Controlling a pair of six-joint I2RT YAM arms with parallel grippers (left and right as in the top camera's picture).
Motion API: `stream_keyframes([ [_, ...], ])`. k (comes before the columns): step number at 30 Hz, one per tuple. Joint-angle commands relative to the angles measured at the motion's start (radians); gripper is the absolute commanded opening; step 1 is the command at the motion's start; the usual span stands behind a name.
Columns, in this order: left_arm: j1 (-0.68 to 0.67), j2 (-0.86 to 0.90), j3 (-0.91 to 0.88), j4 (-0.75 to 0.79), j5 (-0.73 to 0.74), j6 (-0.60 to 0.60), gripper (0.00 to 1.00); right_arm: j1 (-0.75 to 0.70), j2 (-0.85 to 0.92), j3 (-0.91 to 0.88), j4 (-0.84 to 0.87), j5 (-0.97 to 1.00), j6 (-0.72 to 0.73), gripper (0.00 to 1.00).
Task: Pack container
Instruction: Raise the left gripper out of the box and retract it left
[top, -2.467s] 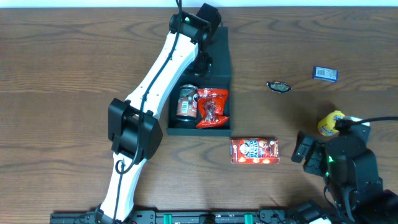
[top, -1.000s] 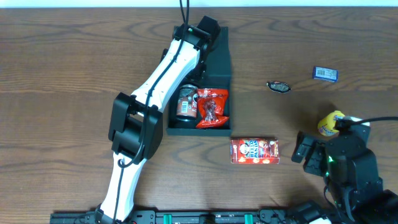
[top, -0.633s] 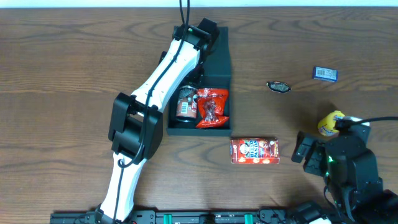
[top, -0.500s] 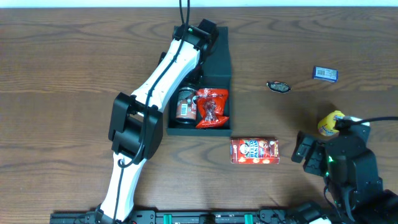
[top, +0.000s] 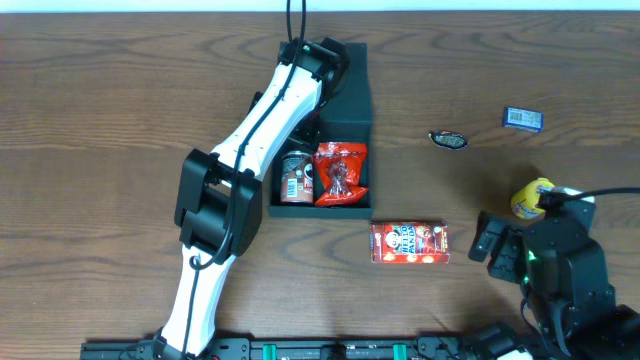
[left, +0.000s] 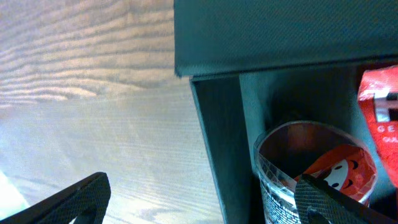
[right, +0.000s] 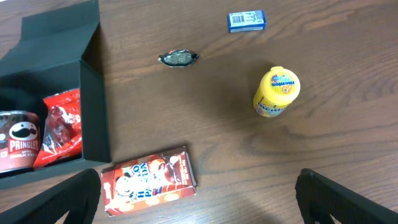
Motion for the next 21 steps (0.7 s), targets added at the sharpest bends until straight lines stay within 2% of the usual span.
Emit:
stream_keyframes([
  [1,-0.009,0.004,-0.008,-0.021,-0.018,-0.021,0.95,0.008,0.001,0.000,-0.001,0.017,0.006,0.99],
  [21,-0.031,-0.006,-0.007,-0.090,-0.026,-0.062,0.95,0.008,0.001,0.000,-0.001,0.018,0.005,0.99],
])
